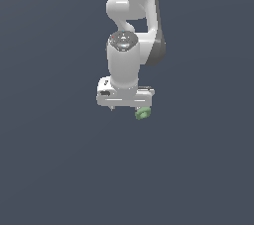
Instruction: Pick up the object and move it to a goal position.
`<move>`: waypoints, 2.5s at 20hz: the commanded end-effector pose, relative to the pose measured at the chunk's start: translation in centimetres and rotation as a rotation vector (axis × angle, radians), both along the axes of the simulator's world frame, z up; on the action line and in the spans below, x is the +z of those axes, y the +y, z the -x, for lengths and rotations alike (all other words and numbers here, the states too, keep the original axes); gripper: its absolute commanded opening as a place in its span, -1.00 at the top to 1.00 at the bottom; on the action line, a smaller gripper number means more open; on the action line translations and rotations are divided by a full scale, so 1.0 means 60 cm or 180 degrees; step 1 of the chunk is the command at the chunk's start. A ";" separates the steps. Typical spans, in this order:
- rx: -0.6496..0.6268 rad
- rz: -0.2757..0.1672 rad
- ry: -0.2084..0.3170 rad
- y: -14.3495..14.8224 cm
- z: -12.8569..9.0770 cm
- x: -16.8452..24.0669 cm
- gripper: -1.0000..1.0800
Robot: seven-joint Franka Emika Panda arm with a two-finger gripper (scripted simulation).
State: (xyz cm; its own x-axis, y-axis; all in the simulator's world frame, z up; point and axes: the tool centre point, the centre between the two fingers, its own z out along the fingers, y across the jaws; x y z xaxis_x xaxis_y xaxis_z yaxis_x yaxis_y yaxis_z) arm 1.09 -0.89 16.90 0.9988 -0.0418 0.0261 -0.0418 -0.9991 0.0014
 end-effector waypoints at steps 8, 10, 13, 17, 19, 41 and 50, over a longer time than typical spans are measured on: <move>0.0032 -0.0080 0.0115 0.012 0.016 -0.020 -0.92; 0.0047 -0.0089 0.0128 0.012 0.017 -0.022 -0.92; 0.0048 -0.0087 0.0125 0.012 0.017 -0.021 -0.92; -0.0006 -0.0084 0.0122 0.014 0.017 -0.022 -0.92; -0.0057 -0.0084 0.0123 0.016 0.019 -0.023 -0.92; -0.1425 -0.0070 0.0124 0.070 0.056 -0.057 -0.92; -0.2107 -0.0063 0.0115 0.094 0.076 -0.073 -0.92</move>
